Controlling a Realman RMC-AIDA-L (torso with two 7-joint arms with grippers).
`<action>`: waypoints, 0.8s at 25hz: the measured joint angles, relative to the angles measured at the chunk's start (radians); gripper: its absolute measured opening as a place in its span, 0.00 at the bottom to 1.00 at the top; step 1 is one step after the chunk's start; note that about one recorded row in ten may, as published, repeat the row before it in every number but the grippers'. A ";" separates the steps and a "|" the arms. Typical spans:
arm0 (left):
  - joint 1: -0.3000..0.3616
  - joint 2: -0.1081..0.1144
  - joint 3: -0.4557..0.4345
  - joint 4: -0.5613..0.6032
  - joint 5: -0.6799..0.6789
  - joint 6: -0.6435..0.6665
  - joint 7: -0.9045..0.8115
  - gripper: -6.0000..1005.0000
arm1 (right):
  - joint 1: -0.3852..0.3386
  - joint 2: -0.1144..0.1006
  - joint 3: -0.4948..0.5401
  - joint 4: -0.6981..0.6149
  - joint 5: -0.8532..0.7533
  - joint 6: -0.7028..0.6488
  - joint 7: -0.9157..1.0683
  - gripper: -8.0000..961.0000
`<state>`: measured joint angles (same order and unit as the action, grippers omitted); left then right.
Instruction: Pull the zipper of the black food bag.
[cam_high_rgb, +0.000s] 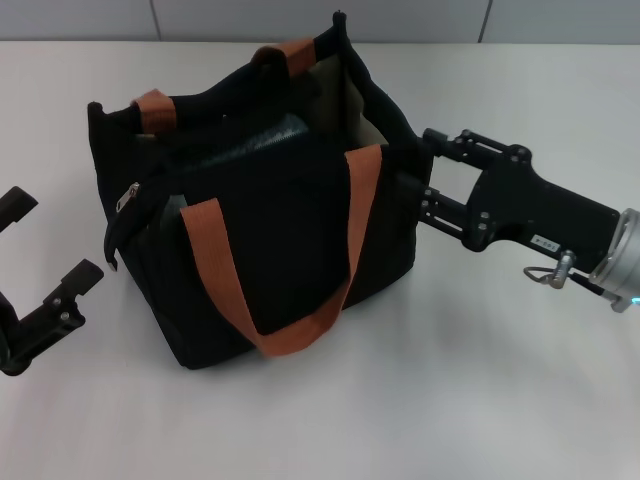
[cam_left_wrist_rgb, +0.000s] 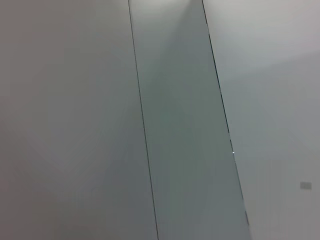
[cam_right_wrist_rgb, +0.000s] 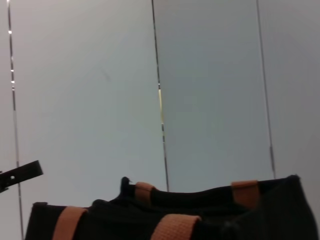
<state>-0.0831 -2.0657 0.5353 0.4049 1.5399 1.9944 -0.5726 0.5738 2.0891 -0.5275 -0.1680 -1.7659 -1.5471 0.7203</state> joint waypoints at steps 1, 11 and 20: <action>0.000 0.000 0.000 0.000 0.000 0.000 0.000 0.82 | 0.004 0.000 -0.002 0.004 -0.001 0.001 -0.001 0.82; -0.005 -0.001 0.000 -0.003 -0.005 -0.003 0.010 0.81 | 0.005 0.000 -0.001 0.009 -0.001 0.029 -0.032 0.41; -0.011 -0.001 -0.014 -0.006 -0.006 -0.003 0.013 0.81 | 0.000 0.000 0.005 0.023 0.001 0.028 -0.054 0.13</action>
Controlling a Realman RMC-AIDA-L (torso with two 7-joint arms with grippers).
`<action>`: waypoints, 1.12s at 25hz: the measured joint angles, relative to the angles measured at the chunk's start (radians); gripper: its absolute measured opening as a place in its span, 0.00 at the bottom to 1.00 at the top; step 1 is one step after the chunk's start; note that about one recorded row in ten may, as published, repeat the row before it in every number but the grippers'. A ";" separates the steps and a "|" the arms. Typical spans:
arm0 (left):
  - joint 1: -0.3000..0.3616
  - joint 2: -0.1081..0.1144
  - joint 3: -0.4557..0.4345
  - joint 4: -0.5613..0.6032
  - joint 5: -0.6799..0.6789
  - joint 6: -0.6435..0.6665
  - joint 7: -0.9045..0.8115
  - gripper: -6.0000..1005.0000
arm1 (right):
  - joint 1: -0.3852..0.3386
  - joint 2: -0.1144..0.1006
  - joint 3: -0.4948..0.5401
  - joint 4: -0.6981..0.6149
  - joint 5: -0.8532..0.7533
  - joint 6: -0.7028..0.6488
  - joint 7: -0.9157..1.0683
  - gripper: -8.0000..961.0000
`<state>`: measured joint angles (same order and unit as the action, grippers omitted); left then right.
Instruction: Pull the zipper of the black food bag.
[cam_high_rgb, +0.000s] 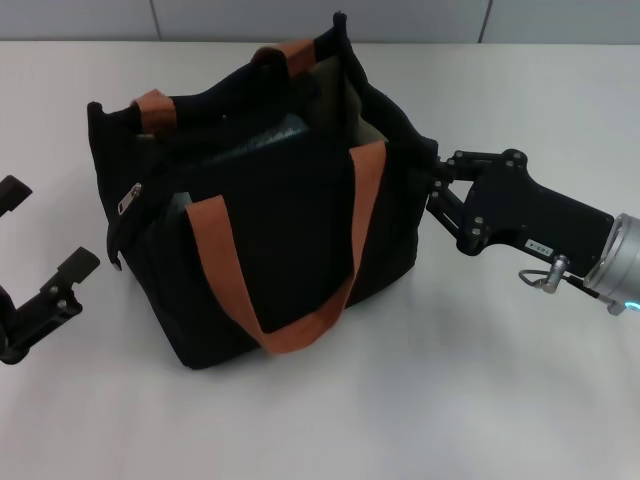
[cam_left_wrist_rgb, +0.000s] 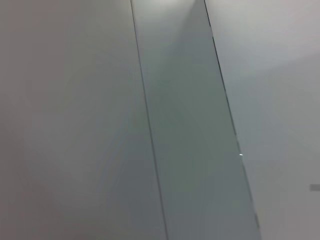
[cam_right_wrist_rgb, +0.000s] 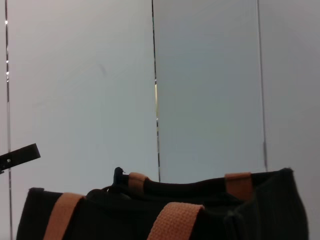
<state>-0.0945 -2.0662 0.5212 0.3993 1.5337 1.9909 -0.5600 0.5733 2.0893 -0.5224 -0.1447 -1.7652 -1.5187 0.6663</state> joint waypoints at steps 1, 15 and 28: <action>-0.001 0.000 -0.006 -0.006 0.000 0.000 0.007 0.81 | -0.009 0.000 0.005 0.001 0.002 -0.004 -0.009 0.13; -0.006 0.002 -0.048 -0.050 0.000 0.000 0.047 0.81 | -0.212 -0.008 0.038 -0.023 0.026 -0.199 -0.105 0.12; -0.028 0.000 -0.049 -0.056 0.007 -0.013 0.048 0.81 | -0.378 -0.006 0.030 -0.018 0.022 -0.312 -0.102 0.11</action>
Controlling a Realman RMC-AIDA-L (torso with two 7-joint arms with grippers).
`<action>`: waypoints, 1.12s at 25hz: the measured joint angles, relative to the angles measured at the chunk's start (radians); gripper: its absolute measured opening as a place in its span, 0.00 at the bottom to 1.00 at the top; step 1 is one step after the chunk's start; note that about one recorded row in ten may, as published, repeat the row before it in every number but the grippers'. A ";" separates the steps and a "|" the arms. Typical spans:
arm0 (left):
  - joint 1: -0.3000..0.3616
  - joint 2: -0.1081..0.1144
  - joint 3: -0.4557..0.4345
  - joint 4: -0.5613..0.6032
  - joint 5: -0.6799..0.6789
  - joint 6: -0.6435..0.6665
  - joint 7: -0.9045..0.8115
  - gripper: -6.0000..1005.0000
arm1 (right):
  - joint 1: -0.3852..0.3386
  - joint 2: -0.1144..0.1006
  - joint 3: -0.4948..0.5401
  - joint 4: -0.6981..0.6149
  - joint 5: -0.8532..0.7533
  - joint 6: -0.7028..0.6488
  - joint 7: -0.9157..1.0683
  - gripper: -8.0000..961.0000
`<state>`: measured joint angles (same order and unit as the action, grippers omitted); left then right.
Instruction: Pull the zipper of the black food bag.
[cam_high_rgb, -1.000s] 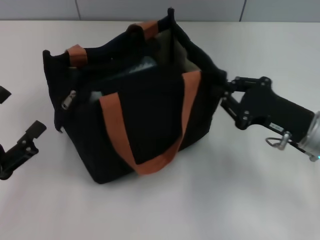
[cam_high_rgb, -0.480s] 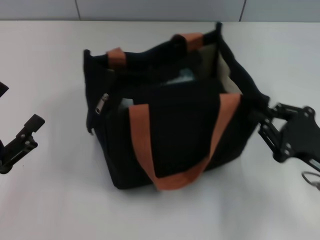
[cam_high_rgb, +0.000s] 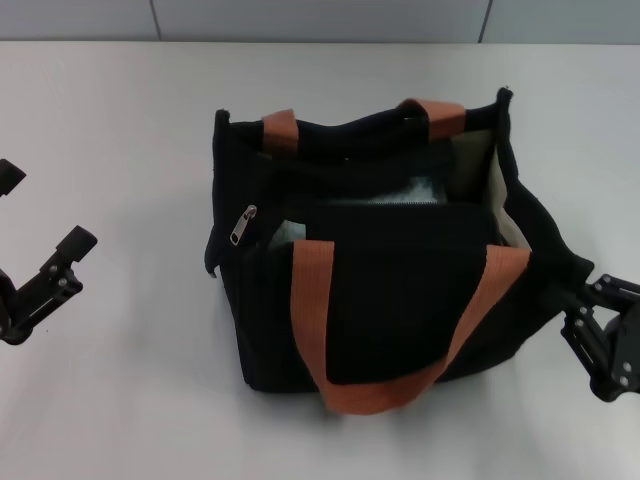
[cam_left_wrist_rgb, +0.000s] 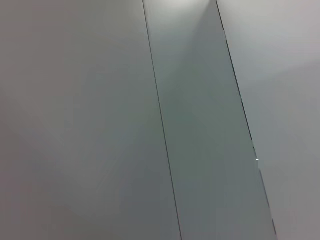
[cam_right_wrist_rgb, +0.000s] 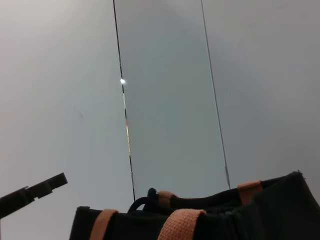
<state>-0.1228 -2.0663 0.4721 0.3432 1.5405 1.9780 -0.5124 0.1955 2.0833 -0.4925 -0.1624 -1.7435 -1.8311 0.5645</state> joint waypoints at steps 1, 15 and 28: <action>0.000 0.000 -0.001 -0.003 0.000 0.000 0.000 0.81 | -0.006 0.001 -0.001 0.003 -0.001 -0.008 0.000 0.11; 0.014 -0.002 -0.045 -0.066 -0.007 -0.007 0.071 0.80 | -0.032 -0.003 0.016 0.024 -0.013 -0.061 -0.001 0.16; 0.066 -0.004 -0.112 -0.098 -0.002 -0.070 0.173 0.80 | -0.070 -0.004 0.416 -0.021 0.010 -0.227 0.125 0.65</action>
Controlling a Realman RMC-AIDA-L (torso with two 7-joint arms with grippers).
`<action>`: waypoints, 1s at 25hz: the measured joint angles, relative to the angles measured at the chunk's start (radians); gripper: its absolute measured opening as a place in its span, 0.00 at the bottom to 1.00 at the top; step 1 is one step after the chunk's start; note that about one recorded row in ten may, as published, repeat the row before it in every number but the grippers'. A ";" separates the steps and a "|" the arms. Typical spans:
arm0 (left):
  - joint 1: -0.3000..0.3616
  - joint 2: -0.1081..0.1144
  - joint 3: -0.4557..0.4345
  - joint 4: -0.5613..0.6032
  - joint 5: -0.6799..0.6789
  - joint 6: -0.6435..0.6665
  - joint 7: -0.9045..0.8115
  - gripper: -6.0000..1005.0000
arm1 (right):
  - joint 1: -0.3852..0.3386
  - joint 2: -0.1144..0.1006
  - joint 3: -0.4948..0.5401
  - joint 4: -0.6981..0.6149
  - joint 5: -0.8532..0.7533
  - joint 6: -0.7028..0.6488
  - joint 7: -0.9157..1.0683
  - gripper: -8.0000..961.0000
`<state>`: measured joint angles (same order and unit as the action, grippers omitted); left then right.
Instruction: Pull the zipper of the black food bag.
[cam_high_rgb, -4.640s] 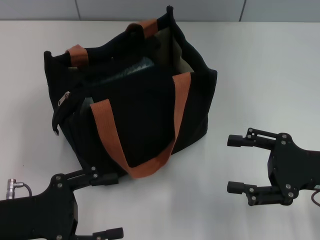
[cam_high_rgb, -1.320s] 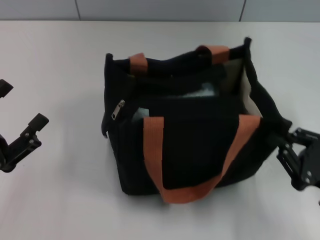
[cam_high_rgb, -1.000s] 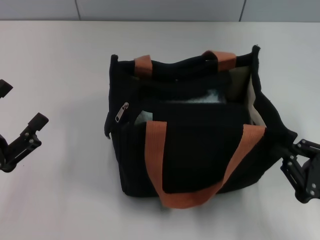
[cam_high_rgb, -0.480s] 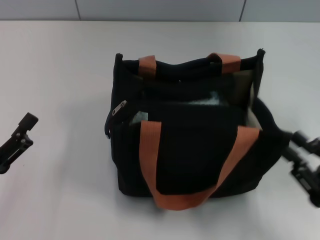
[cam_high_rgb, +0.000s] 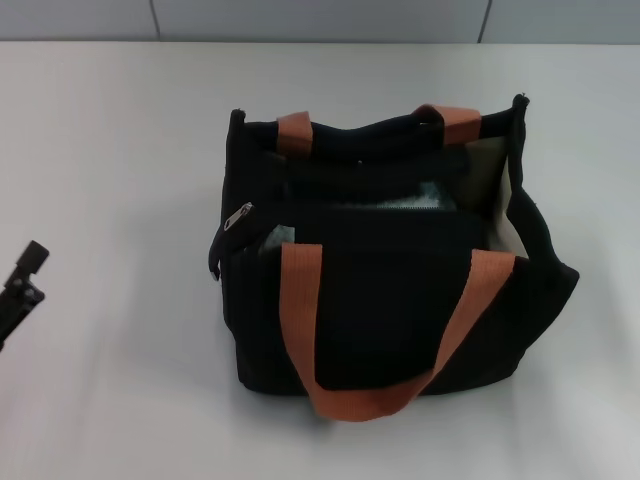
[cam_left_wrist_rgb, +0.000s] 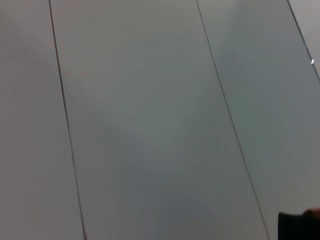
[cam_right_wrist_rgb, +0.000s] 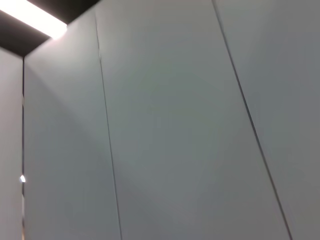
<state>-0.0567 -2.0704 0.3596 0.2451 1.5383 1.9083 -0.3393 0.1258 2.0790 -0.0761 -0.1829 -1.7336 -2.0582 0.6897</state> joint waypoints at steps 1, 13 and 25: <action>0.001 0.000 0.000 -0.030 0.001 -0.017 0.066 0.80 | 0.000 0.000 0.000 0.000 0.000 0.000 0.000 0.67; -0.048 -0.006 0.004 -0.239 0.003 -0.181 0.553 0.80 | 0.141 0.000 -0.027 -0.106 -0.046 -0.001 0.139 0.76; -0.080 -0.006 0.012 -0.344 0.096 -0.250 0.724 0.79 | 0.160 0.000 -0.042 -0.112 -0.057 0.013 0.151 0.76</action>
<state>-0.1372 -2.0761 0.3713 -0.0993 1.6341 1.6585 0.3846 0.2853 2.0789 -0.1183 -0.2946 -1.7909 -2.0447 0.8409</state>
